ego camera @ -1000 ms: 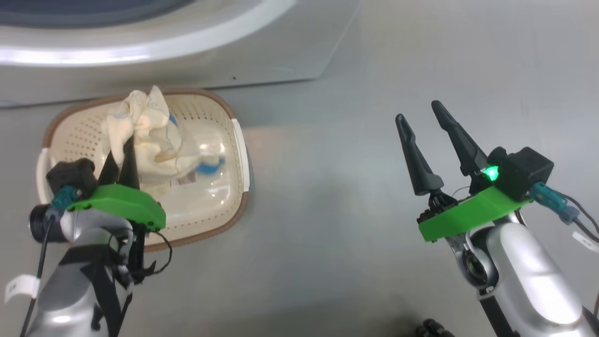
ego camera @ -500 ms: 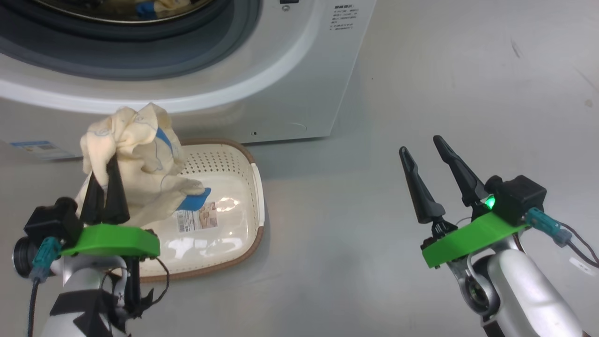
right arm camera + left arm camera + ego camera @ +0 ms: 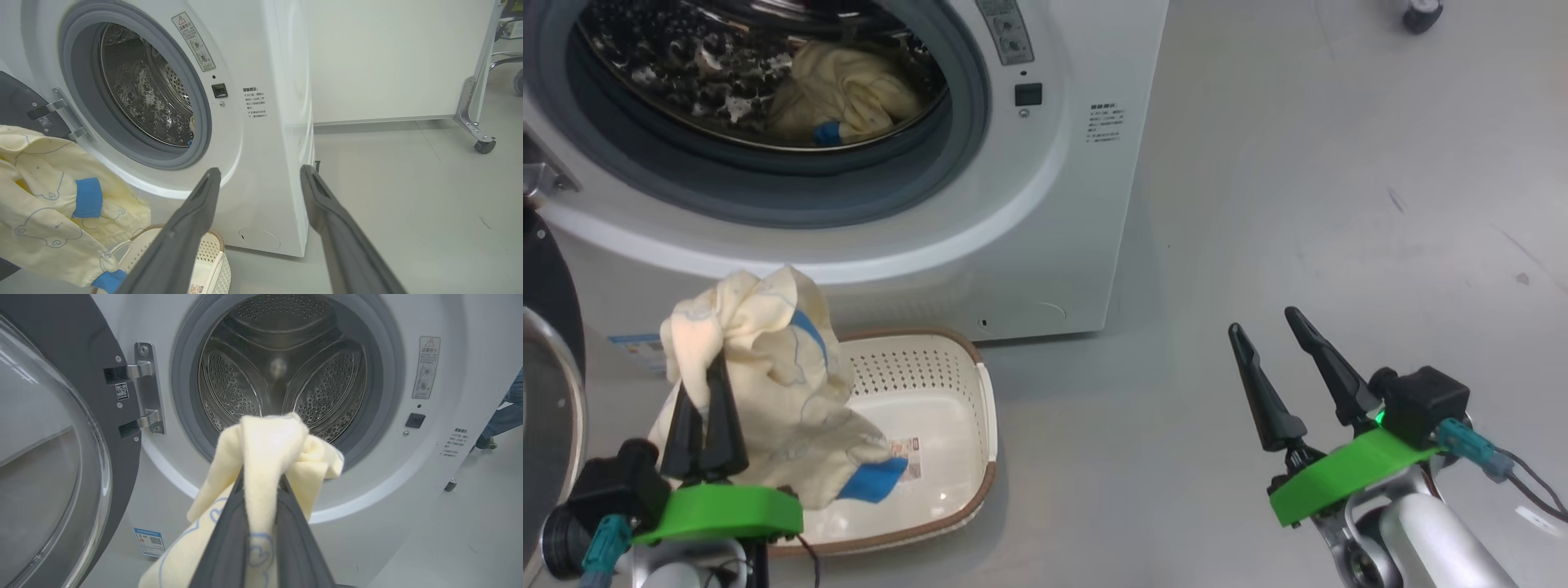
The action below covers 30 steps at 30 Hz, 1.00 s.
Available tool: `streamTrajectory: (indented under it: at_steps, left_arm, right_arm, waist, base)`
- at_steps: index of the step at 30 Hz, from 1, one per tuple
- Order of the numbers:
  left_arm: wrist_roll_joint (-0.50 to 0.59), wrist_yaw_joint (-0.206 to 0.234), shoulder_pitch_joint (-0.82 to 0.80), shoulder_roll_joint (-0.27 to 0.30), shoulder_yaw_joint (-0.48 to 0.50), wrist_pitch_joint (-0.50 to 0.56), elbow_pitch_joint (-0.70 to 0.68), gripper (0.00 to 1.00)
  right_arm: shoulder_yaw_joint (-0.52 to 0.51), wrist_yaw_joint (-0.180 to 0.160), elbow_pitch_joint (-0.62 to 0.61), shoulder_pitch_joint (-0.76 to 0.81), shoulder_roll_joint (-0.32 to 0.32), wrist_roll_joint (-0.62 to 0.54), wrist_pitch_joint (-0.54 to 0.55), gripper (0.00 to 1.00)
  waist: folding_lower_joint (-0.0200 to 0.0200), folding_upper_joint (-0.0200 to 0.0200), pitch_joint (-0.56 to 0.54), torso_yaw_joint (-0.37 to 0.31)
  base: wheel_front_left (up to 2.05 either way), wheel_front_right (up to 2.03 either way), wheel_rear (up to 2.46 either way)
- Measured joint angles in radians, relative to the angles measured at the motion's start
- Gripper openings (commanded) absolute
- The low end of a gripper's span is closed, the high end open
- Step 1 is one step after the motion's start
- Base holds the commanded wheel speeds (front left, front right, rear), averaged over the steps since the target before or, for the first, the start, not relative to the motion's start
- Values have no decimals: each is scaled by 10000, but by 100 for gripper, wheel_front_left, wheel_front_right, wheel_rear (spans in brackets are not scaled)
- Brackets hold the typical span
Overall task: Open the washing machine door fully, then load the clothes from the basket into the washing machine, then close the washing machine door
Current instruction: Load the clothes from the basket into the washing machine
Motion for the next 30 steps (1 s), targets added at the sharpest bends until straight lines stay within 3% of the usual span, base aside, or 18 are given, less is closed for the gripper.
streamTrajectory:
  at_steps: [14, 30]
  left_arm:
    - [12, 253, 1009, 0, -6, 2, -566, 0]
    - [-61, 230, 606, 15, -58, 4, -274, 0]
  right_arm:
    - [-29, 0, -12, 463, -44, 77, 0, 100]
    - [-77, 0, -144, 422, -56, 77, 0, 100]
  waist:
    - [0, 0, -555, 155]
    - [1, -1, 284, 146]
  base:
    - [0, 0, 0]
    - [0, 0, 0]
